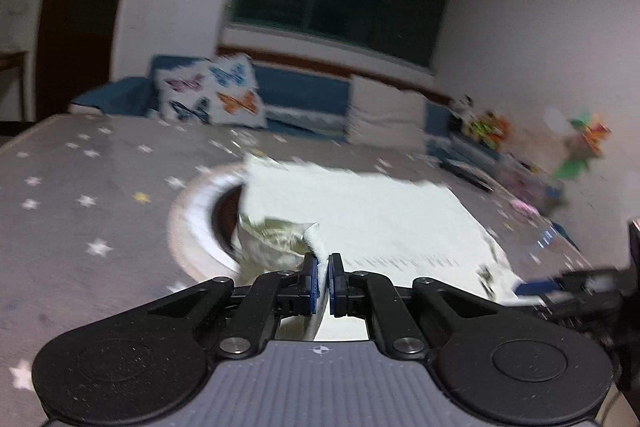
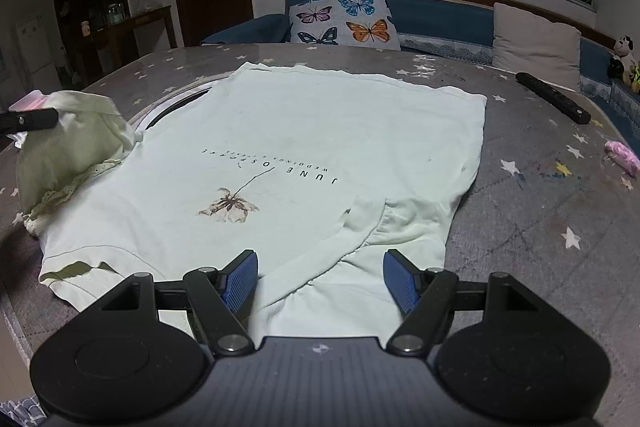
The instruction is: Fold clothes
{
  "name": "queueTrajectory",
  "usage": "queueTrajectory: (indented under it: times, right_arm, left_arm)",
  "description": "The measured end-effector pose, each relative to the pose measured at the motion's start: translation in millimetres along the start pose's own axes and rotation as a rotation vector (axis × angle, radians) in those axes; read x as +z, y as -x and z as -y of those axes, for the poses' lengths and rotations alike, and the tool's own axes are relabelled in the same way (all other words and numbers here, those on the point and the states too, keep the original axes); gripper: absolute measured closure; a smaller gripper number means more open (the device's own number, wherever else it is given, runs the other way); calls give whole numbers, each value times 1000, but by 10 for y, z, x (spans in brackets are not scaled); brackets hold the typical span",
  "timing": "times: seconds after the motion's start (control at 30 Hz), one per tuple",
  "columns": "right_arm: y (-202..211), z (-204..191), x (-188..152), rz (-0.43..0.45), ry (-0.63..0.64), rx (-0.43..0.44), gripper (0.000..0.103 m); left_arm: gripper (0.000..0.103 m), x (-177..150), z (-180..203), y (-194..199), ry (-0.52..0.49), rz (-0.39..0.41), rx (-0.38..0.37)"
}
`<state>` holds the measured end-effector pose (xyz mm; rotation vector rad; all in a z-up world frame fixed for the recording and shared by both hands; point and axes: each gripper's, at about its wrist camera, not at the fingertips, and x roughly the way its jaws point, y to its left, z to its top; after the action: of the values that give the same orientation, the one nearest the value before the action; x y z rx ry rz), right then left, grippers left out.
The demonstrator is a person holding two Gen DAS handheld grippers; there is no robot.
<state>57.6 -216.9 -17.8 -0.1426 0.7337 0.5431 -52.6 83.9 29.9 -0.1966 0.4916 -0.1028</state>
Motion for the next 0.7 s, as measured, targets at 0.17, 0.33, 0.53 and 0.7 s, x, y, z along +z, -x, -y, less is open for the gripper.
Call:
queueTrajectory:
  times: [0.17,0.33,0.53,0.7]
  right_arm:
    - [2,11,-13,0,-5,8,24]
    - [4,2,-7,2,-5,14,23]
    - [-5,-7,-1,2,-11,15,23]
    - [-11,-5,2,0,-14,14,23]
  left_arm:
    - [94,-112,101,-124,-48,-87,-41]
    - [82,-47,41,-29,-49,-64,-69]
    - [80,161,-133,-178,-38,-49,-13]
    - [85,168,-219,-598,-66,-149,57]
